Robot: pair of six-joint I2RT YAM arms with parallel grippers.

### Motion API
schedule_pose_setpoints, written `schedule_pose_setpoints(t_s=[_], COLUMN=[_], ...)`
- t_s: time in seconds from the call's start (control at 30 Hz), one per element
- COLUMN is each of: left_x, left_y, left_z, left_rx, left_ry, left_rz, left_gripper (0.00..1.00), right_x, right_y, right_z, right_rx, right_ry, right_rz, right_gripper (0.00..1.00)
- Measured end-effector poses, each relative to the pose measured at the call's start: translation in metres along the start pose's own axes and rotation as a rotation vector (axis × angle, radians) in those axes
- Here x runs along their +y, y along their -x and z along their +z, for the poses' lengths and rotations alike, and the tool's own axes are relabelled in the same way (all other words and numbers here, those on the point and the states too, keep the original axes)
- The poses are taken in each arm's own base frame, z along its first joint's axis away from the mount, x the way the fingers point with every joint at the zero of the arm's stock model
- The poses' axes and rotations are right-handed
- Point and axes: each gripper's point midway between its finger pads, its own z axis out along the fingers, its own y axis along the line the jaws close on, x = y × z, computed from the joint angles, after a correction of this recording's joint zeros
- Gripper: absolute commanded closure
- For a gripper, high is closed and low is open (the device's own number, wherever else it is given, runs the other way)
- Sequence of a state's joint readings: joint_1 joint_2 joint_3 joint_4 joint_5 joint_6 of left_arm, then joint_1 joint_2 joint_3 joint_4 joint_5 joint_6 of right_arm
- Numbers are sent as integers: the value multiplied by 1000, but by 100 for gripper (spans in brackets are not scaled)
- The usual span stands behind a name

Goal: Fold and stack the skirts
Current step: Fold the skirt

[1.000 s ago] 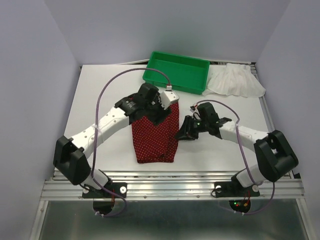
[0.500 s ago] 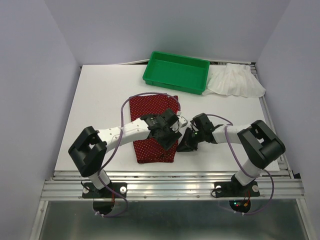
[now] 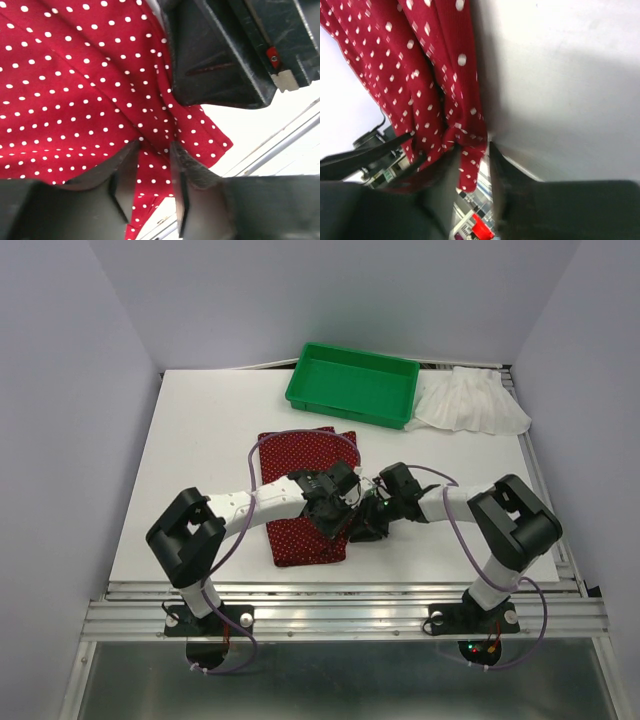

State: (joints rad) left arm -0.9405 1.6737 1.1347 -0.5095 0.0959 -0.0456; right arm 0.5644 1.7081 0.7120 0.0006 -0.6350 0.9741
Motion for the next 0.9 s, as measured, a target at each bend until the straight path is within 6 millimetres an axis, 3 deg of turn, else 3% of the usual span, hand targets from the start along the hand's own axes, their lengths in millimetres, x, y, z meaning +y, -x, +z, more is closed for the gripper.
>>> schedule_pose_setpoints(t_s=[0.07, 0.1, 0.2, 0.3, 0.47, 0.63, 0.7, 0.9], left_x=[-2, -2, -4, -5, -6, -6, -6, -8], left_y=[0, 0, 0, -1, -1, -2, -3, 0], left_z=[0, 0, 0, 0, 0, -1, -1, -10], left_rx=[0, -1, 1, 2, 3, 8, 11, -4], left_ry=[-9, -11, -25, -33, -38, -37, -38, -46], left_rz=[0, 0, 3, 8, 8, 7, 8, 15], left_gripper=[71, 81, 99, 100, 100, 100, 100, 100], right_x=[1, 1, 5, 11, 5, -14, -10, -3], right_y=[-3, -4, -9, -11, -14, -11, -7, 3], right_z=[-3, -5, -14, -21, -19, -1, 4, 14], right_rx=[7, 8, 6, -1, 5, 45, 44, 35], right_ry=[0, -4, -4, 7, 1, -39, -26, -18], right_rz=[-11, -15, -31, -42, -11, 27, 17, -9], right_gripper=[52, 45, 39, 40, 56, 85, 96, 99])
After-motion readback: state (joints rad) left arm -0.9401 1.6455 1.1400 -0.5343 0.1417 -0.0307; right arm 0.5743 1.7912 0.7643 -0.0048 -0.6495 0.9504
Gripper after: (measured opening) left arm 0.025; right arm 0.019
